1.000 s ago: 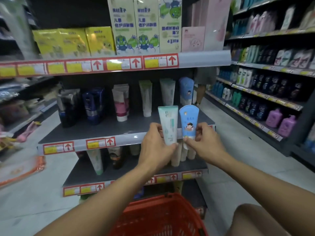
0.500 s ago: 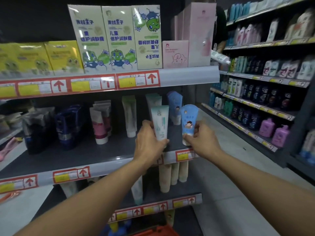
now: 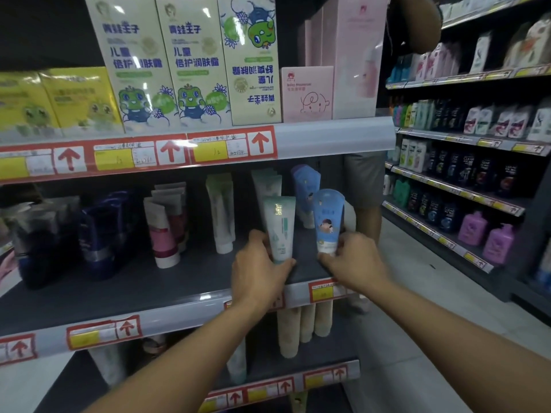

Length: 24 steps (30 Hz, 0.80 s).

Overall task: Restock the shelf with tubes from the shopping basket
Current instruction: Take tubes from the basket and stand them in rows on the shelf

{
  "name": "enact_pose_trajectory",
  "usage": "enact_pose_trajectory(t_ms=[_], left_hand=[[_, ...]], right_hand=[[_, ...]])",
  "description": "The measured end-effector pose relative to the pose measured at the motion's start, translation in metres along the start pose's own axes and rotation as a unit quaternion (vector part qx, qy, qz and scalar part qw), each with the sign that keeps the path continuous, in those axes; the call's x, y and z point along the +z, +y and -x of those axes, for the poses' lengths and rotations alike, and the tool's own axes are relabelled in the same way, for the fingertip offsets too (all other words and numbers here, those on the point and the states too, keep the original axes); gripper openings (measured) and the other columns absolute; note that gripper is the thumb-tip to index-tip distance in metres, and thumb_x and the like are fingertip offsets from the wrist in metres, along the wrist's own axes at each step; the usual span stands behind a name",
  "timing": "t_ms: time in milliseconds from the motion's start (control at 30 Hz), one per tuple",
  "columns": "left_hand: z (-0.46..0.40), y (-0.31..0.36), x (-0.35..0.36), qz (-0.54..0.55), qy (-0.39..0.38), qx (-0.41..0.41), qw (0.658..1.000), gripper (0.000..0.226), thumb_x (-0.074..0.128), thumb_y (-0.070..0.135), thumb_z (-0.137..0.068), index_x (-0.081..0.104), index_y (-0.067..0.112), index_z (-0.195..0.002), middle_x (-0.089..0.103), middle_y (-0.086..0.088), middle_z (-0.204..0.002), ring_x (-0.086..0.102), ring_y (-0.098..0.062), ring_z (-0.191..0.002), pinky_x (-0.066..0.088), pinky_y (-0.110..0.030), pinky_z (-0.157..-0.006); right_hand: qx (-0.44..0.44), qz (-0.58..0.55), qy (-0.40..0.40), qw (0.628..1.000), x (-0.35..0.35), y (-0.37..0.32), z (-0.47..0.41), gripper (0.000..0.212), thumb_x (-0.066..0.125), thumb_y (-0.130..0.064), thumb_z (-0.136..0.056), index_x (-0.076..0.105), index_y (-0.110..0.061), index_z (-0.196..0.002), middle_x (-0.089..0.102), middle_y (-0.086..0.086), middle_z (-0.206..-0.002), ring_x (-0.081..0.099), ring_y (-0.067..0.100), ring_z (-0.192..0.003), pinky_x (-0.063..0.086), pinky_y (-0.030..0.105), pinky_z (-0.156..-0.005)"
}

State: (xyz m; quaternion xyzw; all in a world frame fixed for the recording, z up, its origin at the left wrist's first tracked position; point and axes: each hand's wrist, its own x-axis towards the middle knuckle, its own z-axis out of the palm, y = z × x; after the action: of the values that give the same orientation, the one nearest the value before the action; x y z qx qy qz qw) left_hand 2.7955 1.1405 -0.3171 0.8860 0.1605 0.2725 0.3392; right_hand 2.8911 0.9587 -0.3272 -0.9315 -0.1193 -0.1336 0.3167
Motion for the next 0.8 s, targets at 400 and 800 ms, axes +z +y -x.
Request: enact_pose_trajectory(t_ms=[400,800], left_hand=[[-0.047,0.004,0.011,-0.052,-0.036,-0.076,0.995,0.06,0.091,0.043,-0.073,0.061,0.021,-0.121,0.071,-0.001,-0.122,0.069,-0.025,-0.111,0.059,-0.042,-0.086],[-0.053,-0.005,0.023,-0.02,0.007,-0.065,0.998,0.051,0.085,0.044,-0.082,0.061,0.024,-0.122,0.072,0.002,-0.123,0.069,-0.021,-0.113,0.059,-0.038,-0.087]], right_hand=[[0.077,0.069,-0.019,0.994,0.009,-0.023,-0.047,0.053,0.082,-0.056,-0.076,0.07,-0.017,-0.109,0.069,0.006,-0.098,0.065,0.027,-0.083,0.048,0.032,-0.066],[0.073,0.019,-0.013,0.997,0.031,-0.022,-0.067,0.053,0.08,-0.053,-0.081,0.07,-0.015,-0.117,0.073,0.008,-0.106,0.069,0.026,-0.092,0.05,0.033,-0.065]])
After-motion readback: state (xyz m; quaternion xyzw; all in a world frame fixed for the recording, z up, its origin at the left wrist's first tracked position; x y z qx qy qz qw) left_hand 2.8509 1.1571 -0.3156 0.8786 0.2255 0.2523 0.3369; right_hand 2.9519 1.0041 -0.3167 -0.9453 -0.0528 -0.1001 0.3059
